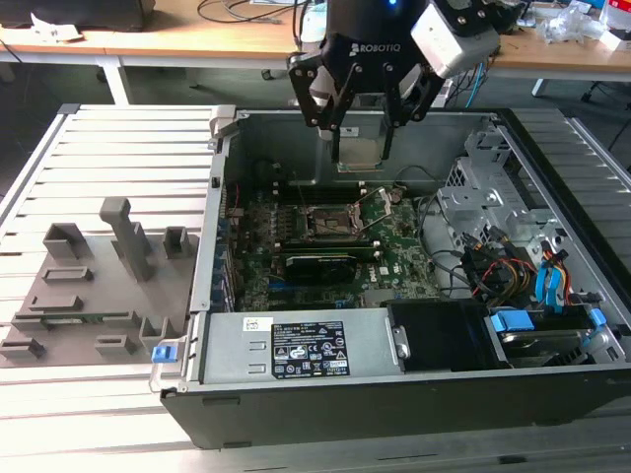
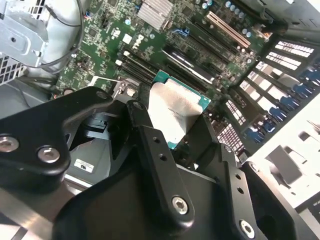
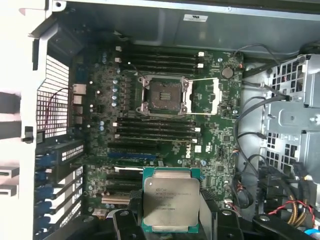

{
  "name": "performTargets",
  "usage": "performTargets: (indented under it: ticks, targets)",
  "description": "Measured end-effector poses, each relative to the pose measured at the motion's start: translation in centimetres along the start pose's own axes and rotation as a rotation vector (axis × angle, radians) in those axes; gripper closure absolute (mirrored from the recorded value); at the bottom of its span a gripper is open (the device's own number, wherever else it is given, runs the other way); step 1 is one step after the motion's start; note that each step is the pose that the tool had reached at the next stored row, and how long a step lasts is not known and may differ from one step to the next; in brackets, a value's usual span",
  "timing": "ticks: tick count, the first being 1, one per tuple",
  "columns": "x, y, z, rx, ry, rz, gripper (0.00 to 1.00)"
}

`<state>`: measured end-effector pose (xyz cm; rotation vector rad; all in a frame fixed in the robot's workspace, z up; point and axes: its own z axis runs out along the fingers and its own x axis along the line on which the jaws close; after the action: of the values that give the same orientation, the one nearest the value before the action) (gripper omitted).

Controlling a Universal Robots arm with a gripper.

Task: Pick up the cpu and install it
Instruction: 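Pick up the cpu and move it towards the insertion slot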

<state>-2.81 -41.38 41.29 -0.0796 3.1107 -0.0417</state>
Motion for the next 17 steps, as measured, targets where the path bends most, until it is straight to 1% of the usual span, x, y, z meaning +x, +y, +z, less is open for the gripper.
performTargets:
  ticks: [1, 6, 17]
  targets:
    - [-0.53, -0.03, 0.02, 0.0004, 0.0000, 0.000, 0.46]
    - [-1.47, -0.07, 0.05, 0.0006, 0.0000, 0.000, 0.46]
    - [-1.48, -0.07, 0.08, -0.0015, 0.0000, 0.000, 0.46]
